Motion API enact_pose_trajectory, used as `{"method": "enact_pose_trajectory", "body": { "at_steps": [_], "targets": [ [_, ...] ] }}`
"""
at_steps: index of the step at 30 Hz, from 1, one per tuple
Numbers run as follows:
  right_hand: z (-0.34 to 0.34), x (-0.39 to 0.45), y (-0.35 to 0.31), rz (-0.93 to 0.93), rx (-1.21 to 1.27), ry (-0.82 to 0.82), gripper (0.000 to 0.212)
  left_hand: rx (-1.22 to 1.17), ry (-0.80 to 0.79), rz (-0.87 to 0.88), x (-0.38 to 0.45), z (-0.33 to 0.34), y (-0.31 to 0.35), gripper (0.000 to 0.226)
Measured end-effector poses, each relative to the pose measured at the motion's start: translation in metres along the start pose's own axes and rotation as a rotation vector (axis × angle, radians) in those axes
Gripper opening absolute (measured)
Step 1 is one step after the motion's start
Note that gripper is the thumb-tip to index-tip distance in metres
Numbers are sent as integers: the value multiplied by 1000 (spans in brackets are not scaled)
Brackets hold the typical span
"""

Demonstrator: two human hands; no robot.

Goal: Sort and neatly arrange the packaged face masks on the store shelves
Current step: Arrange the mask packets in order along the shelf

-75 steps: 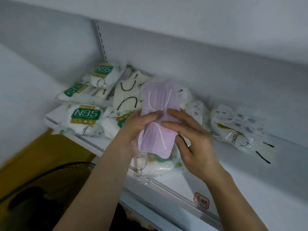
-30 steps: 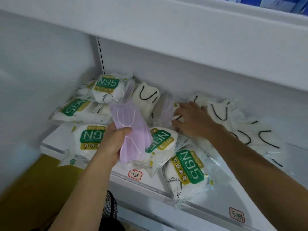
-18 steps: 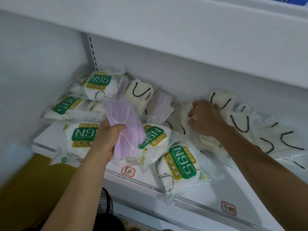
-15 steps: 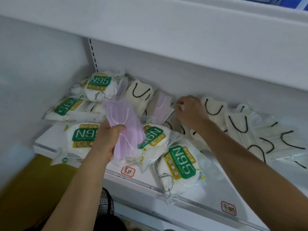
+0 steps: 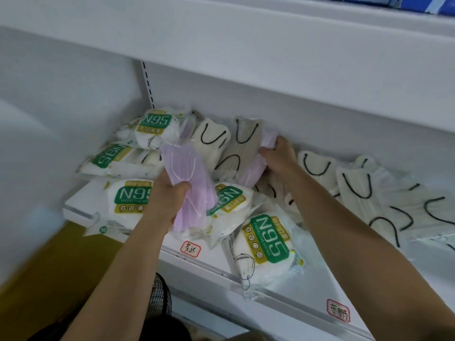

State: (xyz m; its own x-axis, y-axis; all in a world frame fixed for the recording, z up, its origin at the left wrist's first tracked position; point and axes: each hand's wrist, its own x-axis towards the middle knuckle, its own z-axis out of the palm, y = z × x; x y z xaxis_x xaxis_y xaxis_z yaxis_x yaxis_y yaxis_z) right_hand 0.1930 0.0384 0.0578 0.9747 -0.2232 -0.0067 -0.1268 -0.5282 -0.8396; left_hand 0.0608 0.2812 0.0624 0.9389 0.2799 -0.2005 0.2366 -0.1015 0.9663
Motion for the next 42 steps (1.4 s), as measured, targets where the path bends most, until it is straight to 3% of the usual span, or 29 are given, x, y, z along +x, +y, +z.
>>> {"method": "enact_pose_trajectory", "body": {
  "at_steps": [2,4,7,9,12,14,16,18,20,22,24,31,34,36,39,42],
  "targets": [
    [-15,0,2,0,23,-7,35,37,-56,70,1,-1,9,44],
    [-31,-1,0,-47,10,12,24,45,-82,133,1,0,23,46],
    [-55,-3,-1,-72,-58,62,11,-98,-97,186,3,5,45,44],
    [-68,-8,-3,-62,-81,91,11,-216,-144,156,4,19,54,38],
    [-85,-19,-4,-60,109,131,32,-275,-207,83,5,48,53,33],
    [-95,-28,0,-50,199,77,22,-302,-249,16,6,66,44,35],
    [-104,-28,12,-65,-1,85,6,-257,-256,-38,5,79,32,33],
    [-115,-28,23,-91,-154,187,8,-199,-264,-36,6,89,24,29],
    [-130,-30,31,-16,103,205,12,-170,-262,-20,5,94,23,28],
    [-146,-34,36,81,589,63,27,-176,-272,-13,4,96,23,29],
    [-159,-39,37,85,878,-47,33,-228,-297,-20,6,95,20,29],
    [-164,-66,9,17,818,6,17,-379,-322,-109,4,97,33,29],
    [-124,-74,-6,-74,569,81,18,-489,-469,-191,-5,107,47,43],
    [-98,-79,-11,-101,445,55,25,-516,-593,-55,-9,116,49,51],
    [-85,-76,-15,-72,670,-105,20,-378,-488,78,-9,116,49,41],
    [-94,-70,-17,1,987,-281,36,-289,-296,-8,6,102,39,24]
  ]
}}
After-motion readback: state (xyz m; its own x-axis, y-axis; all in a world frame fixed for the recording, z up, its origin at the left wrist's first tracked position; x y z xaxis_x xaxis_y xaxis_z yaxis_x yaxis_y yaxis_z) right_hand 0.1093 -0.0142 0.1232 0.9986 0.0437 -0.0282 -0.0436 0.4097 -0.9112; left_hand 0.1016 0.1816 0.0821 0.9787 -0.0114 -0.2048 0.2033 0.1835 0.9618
